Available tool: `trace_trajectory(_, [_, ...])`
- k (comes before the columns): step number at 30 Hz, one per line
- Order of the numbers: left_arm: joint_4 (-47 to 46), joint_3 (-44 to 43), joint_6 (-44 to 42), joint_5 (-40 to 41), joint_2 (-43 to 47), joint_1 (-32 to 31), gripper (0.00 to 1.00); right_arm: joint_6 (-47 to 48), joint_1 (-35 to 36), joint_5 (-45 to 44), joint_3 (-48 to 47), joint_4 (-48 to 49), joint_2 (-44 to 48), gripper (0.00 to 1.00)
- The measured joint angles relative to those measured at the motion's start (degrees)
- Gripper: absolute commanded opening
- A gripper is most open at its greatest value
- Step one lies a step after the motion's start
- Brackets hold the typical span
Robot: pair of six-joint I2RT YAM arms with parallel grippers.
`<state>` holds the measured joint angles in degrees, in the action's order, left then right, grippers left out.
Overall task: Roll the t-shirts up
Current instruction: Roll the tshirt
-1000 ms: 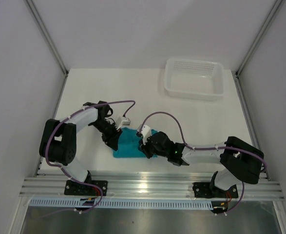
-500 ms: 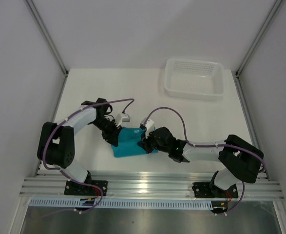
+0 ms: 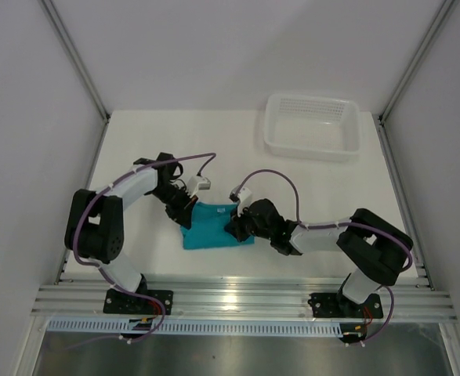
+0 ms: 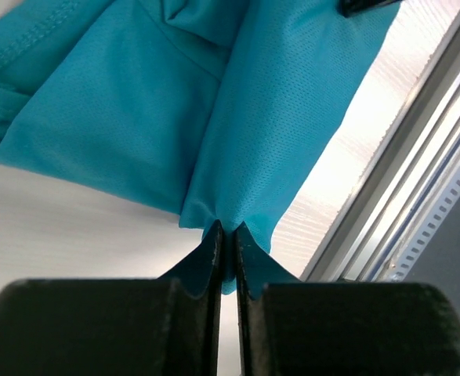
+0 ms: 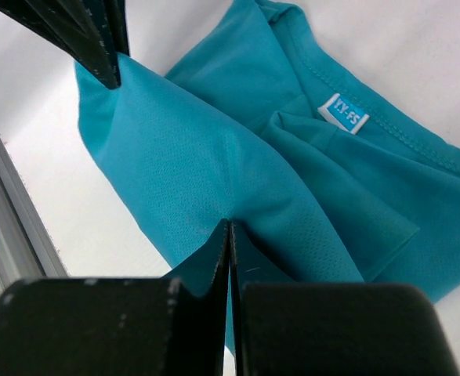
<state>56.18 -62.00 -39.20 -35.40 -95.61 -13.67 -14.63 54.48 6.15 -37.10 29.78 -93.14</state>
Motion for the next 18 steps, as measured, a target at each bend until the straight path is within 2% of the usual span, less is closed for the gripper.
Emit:
trace_trajectory(3, [-0.6, -0.9, 0.6, 0.9, -0.5, 0.0, 0.13, -1.3, -0.3, 0.6, 0.0, 1.4, -0.4, 0.0])
trace_trajectory(12, [-2.1, -2.0, 1.6, 3.4, -4.3, 0.0, 0.12, -5.2, -2.4, 0.6, 1.0, 6.5, -0.5, 0.0])
trace_trajectory(18, [-2.7, -2.0, 1.8, 3.8, -4.8, 0.0, 0.19, -7.4, -3.8, 0.0, 2.3, 9.2, -2.3, 0.0])
